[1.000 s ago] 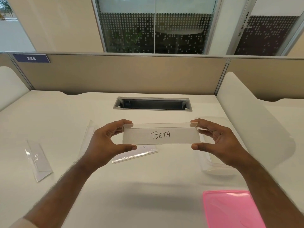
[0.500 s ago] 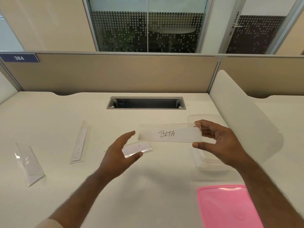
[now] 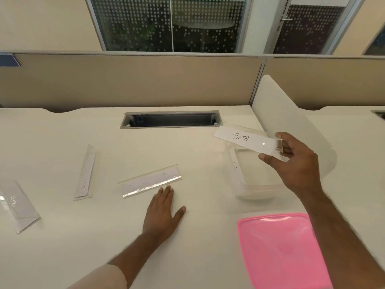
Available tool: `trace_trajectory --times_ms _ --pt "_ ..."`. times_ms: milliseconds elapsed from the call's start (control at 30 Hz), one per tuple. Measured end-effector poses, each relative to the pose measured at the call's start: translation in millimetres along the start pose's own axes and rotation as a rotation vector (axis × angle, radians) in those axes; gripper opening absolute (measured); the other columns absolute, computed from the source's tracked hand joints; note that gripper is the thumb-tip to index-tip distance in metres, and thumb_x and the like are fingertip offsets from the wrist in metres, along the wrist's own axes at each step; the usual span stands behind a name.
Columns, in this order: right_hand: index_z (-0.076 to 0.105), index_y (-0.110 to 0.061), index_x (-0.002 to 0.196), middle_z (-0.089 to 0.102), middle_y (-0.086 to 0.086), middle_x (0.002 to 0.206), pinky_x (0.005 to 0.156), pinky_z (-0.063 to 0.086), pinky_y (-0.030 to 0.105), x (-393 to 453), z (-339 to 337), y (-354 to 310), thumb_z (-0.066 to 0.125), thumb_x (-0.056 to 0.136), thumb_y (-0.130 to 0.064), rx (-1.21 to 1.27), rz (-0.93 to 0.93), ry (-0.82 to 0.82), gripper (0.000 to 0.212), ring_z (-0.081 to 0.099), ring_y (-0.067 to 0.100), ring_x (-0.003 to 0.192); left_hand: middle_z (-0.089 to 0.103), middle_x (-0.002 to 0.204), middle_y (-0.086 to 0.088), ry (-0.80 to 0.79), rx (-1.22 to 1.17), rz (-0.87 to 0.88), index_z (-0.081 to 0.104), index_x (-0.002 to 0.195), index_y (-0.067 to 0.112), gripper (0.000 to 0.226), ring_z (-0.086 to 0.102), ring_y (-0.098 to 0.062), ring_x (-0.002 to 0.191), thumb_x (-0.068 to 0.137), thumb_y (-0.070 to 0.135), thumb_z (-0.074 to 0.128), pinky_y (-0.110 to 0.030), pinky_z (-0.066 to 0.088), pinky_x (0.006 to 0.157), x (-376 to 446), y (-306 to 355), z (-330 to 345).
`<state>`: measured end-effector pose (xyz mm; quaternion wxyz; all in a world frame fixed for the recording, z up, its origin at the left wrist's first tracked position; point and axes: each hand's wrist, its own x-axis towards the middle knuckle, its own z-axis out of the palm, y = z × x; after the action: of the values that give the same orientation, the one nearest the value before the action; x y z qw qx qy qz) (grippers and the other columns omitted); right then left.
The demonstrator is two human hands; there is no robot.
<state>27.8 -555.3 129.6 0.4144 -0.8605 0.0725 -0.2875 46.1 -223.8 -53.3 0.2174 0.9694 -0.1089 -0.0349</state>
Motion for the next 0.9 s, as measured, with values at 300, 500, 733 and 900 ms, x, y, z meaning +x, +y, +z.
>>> trace_trajectory --times_ms 300,500,733,900 --pt "0.061 -0.011 0.121 0.067 0.015 0.106 0.08 0.055 0.042 -10 -13 7 0.087 0.067 -0.024 -0.28 -0.015 0.154 0.061 0.064 0.03 0.092 -0.01 0.166 0.007 -0.026 0.162 0.043 0.001 0.16 0.014 0.087 -0.015 -0.006 0.15 0.094 0.07 0.013 -0.028 -0.011 0.122 1 -6 12" --pt "0.059 -0.008 0.124 0.065 0.017 0.104 0.077 0.05 0.04 -14 0 25 0.083 0.07 -0.025 -0.463 0.072 0.138 0.062 0.062 0.037 0.094 -0.009 0.166 0.005 -0.023 0.171 0.047 0.002 0.16 0.013 0.086 -0.013 -0.009 0.152 0.095 0.068 0.015 -0.03 -0.008 0.123 1 -6 13" --pt "0.056 -0.006 0.122 0.062 0.017 0.097 0.071 0.048 0.039 -22 24 49 0.081 0.07 -0.018 -0.517 0.099 0.071 0.058 0.06 0.039 0.092 -0.007 0.167 0.006 -0.008 0.162 0.048 0.002 0.16 0.013 0.086 -0.015 -0.006 0.15 0.095 0.068 0.015 -0.029 -0.008 0.123 0 -6 14" --pt "0.053 -0.005 0.12 0.062 0.017 0.105 0.076 0.049 0.041 -23 34 59 0.08 0.067 -0.013 -0.499 0.228 0.04 0.061 0.059 0.039 0.097 -0.009 0.166 0.007 -0.006 0.178 0.05 0.002 0.16 0.014 0.087 -0.016 -0.005 0.149 0.093 0.069 0.011 -0.028 -0.009 0.122 1 -7 15"
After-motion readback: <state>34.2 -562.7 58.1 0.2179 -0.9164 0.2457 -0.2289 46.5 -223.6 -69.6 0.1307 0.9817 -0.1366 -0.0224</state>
